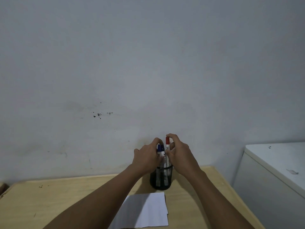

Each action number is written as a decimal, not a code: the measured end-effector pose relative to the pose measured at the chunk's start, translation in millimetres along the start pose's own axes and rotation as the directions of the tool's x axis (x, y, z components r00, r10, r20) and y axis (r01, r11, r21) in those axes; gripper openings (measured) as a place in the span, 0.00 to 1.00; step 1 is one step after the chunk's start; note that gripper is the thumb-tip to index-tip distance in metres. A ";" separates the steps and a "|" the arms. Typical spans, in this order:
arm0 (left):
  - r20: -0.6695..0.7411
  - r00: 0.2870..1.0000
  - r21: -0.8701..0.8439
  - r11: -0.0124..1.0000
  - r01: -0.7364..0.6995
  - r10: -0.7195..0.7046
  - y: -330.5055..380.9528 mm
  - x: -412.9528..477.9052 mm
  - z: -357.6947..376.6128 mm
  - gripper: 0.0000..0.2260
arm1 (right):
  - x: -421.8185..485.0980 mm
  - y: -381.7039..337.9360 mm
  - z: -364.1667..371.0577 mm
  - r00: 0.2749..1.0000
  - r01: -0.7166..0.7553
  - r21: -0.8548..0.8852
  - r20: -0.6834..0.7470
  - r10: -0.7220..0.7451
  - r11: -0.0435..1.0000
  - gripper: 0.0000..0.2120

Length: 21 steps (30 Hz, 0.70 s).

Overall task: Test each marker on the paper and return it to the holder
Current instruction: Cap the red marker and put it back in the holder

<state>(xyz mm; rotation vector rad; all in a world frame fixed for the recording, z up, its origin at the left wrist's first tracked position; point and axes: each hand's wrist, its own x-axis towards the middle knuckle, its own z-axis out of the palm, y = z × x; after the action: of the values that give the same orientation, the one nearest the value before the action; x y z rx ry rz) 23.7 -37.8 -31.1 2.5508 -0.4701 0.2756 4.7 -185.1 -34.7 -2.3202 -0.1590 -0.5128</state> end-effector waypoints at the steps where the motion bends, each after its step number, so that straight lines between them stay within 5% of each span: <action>1: -0.007 1.000 0.004 1.000 -0.004 0.004 -0.8 1.5 1.8 0.16 | 0.2 3.3 2.9 1.000 -0.022 -0.004 -0.002 0.022 1.000 0.22; 11: -0.125 0.992 -0.036 0.999 0.007 -0.011 -3.5 3.2 3.8 0.13 | -3.0 9.4 10.4 0.999 -0.039 -0.111 -0.020 0.037 0.993 0.20; 17: -0.374 0.927 -0.161 0.985 -0.063 -0.002 7.6 -7.8 -44.1 0.15 | -13.8 -19.5 -12.8 0.981 -0.002 0.097 -0.193 0.021 0.995 0.18; 21: -0.468 0.880 -0.389 0.912 -0.126 -0.079 11.3 -25.3 -104.5 0.15 | -24.1 -58.4 -27.7 0.999 -0.030 0.317 -0.003 0.033 0.948 0.16</action>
<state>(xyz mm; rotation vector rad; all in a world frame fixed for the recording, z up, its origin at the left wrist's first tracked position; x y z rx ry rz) -14.3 15.8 54.8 1.9719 -0.3235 0.7155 -41.2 -161.6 11.2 -2.0027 -0.1859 -0.4450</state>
